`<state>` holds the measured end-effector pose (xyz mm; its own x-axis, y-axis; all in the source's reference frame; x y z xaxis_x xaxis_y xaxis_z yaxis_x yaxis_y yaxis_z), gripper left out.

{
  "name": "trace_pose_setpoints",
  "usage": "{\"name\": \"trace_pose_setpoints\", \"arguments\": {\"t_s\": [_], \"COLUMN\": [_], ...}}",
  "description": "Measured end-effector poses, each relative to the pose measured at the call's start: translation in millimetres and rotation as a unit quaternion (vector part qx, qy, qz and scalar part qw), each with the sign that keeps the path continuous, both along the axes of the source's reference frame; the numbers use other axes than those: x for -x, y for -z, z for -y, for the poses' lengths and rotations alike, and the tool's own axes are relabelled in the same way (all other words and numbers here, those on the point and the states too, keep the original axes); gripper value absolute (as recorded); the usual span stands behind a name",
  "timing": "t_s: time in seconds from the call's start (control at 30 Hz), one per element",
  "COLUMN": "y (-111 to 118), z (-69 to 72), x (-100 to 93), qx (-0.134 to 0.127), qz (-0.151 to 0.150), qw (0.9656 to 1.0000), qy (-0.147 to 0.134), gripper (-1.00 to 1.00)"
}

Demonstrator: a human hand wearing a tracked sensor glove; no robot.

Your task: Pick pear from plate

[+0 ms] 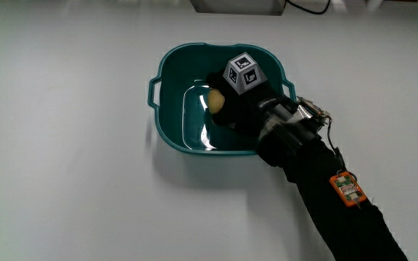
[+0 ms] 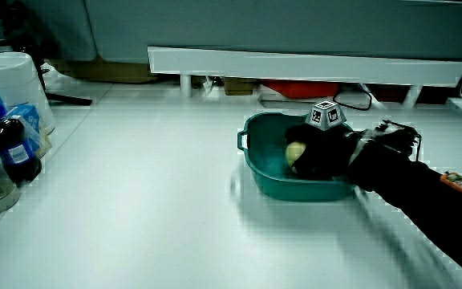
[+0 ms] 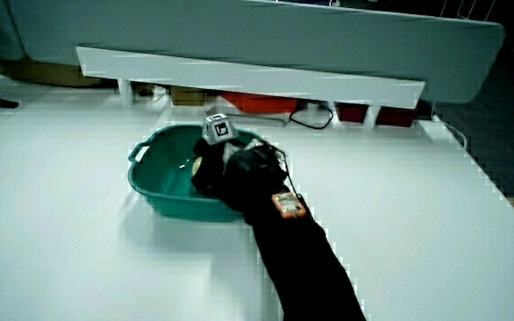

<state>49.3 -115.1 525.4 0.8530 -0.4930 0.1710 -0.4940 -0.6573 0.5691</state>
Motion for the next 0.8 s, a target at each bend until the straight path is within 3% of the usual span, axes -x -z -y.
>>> {"name": "trace_pose_setpoints", "arguments": {"t_s": [0.17,0.47,0.67,0.73,0.8], "y": [14,41,76,88,104], "z": [1.8,2.3,-2.9,-5.9,-12.4], "x": [-4.5,-6.3,-10.4,-12.4,-13.6], "qx": [-0.016,-0.027,-0.048,-0.040,-0.063], "qz": [0.019,0.023,0.041,0.050,0.057], "qw": [0.9997,0.9992,0.9969,0.9961,0.9935], "qy": [-0.006,0.020,0.048,0.061,0.076], "gripper": [1.00,1.00,1.00,1.00,1.00]}}
